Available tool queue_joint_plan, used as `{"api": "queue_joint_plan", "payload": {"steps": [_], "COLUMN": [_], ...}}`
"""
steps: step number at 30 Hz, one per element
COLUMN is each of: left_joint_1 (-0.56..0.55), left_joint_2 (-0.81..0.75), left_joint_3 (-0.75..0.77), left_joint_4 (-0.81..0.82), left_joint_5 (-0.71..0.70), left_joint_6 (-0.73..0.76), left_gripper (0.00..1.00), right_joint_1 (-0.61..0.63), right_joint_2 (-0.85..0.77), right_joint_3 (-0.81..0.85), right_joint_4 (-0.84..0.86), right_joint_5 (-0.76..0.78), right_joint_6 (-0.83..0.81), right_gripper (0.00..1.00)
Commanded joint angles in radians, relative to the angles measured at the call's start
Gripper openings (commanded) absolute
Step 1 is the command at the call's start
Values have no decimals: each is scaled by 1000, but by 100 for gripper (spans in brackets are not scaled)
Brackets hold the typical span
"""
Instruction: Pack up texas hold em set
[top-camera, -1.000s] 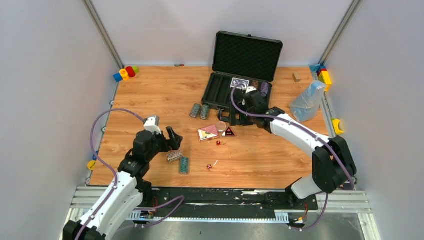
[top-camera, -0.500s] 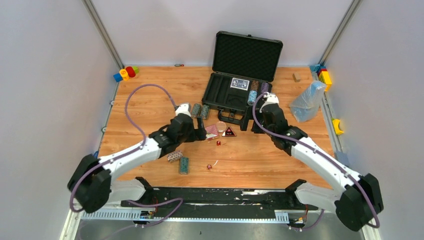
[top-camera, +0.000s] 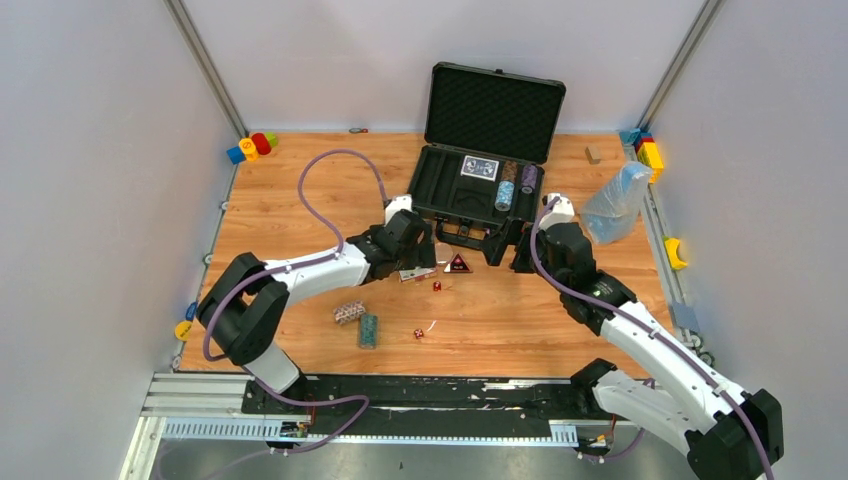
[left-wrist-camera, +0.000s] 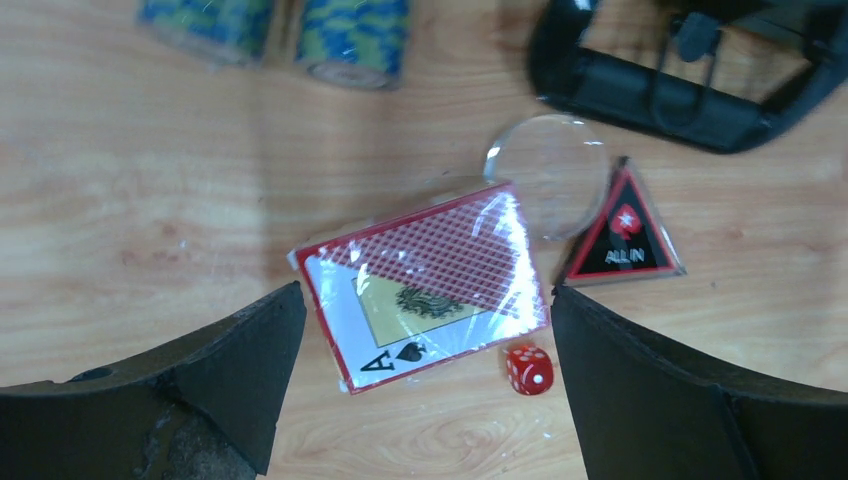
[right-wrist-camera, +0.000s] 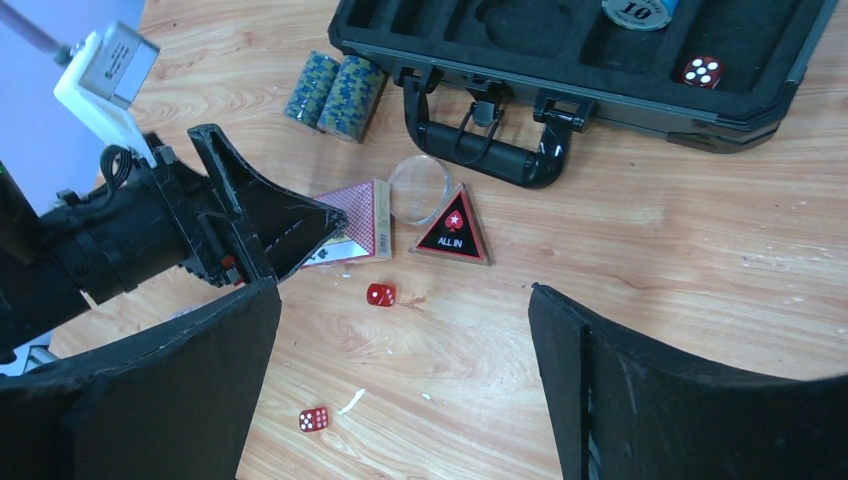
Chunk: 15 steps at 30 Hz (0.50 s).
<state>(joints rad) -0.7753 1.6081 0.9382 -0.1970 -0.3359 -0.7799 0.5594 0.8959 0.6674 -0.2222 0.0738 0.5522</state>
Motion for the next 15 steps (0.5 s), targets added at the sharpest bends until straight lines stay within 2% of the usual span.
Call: {"api": "queue_joint_plan", "payload": {"steps": [1, 4, 9, 12, 15], "left_joint_1": [1, 2, 2, 4, 43], "left_joint_2": [-44, -87, -181, -184, -122], "left_joint_3": [66, 76, -16, -29, 39], "left_joint_4": [24, -10, 36, 22, -80], "left_joint_5": [115, 196, 288, 311, 433], "left_joint_6": [381, 578, 906, 1035, 1106], "left_gripper": [100, 100, 100, 100, 100], "right_joint_1": [0, 1, 0, 0, 0], "right_joint_2": [-21, -49, -107, -151, -187], "right_joint_3": [-3, -9, -14, -21, -26], "right_joint_4": [54, 53, 41, 26, 14], "right_joint_5": [-42, -52, -58, -57, -57], "right_joint_6": [17, 16, 14, 5, 1], "right_gripper": [96, 96, 95, 95, 95]}}
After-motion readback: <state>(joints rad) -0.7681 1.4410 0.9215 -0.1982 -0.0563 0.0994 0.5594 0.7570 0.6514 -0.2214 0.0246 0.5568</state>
